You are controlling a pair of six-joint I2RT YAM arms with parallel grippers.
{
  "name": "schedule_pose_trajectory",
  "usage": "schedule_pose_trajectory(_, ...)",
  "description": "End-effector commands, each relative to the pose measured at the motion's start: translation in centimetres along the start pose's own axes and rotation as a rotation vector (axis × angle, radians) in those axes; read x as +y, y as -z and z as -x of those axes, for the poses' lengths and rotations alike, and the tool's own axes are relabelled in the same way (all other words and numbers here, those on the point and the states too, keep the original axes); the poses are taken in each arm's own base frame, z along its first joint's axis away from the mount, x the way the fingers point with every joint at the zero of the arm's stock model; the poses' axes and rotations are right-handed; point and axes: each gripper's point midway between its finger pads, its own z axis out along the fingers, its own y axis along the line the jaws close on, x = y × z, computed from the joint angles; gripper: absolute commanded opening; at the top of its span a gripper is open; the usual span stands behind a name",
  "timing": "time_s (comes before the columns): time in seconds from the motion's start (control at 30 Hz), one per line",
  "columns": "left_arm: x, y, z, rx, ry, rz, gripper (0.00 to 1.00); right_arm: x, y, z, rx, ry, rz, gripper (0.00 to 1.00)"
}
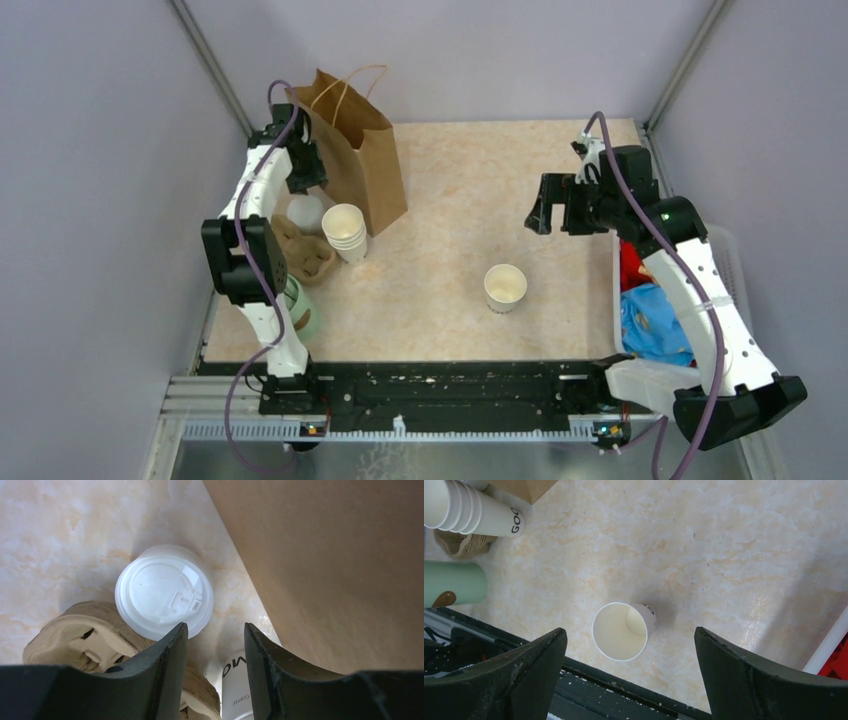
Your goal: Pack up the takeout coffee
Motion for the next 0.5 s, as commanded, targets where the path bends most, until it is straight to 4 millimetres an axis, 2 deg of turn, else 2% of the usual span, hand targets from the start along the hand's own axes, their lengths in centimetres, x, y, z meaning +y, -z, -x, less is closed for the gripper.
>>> schedule_pose_trajectory(0.0, -0.7, -0.8, 0.3, 0.015, 0.007, -0.028, 0.5, 0.6, 1.1, 1.8, -0.054, 0.027, 0.003, 0.98)
schedule_pose_trajectory(0.23, -0.5, -2.9, -0.1, 0.035, 0.047, -0.032, 0.46, 0.5, 0.7, 1.5, -0.04, 0.015, -0.001, 0.98)
schedule_pose_trajectory(0.47, 0.1, -4.2, -1.2, 0.066, 0.055, -0.017, 0.36, 0.6, 0.6, 1.6, -0.037, 0.014, 0.003, 0.98)
